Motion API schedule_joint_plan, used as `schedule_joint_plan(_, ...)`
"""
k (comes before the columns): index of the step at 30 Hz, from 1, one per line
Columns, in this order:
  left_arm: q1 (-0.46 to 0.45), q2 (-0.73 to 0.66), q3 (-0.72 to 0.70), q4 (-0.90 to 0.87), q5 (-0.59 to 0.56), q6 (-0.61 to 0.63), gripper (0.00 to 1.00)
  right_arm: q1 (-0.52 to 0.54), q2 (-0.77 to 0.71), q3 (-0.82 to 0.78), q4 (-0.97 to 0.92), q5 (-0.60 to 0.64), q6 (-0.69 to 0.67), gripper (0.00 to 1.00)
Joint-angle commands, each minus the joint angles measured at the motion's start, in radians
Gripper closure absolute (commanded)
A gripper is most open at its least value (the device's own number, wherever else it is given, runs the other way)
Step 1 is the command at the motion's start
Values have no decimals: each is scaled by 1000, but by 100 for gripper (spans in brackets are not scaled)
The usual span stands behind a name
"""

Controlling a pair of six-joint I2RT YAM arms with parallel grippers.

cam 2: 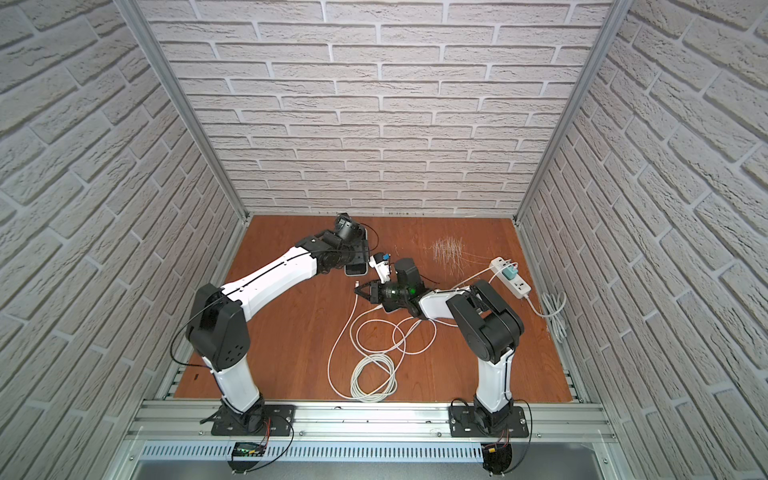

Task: Plug the charging cable into the phone
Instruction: Insert the charging cable into the phone.

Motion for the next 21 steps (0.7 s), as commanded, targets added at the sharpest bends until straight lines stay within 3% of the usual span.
schedule_joint_plan(1,-15,-20,-21,31,23,13,76,-4,-39,-6,83,1,-10,97)
schedule_joint_plan(21,-18,-42,-55,56,47,-14,76,-12,-40,-20,130,-6,11,97)
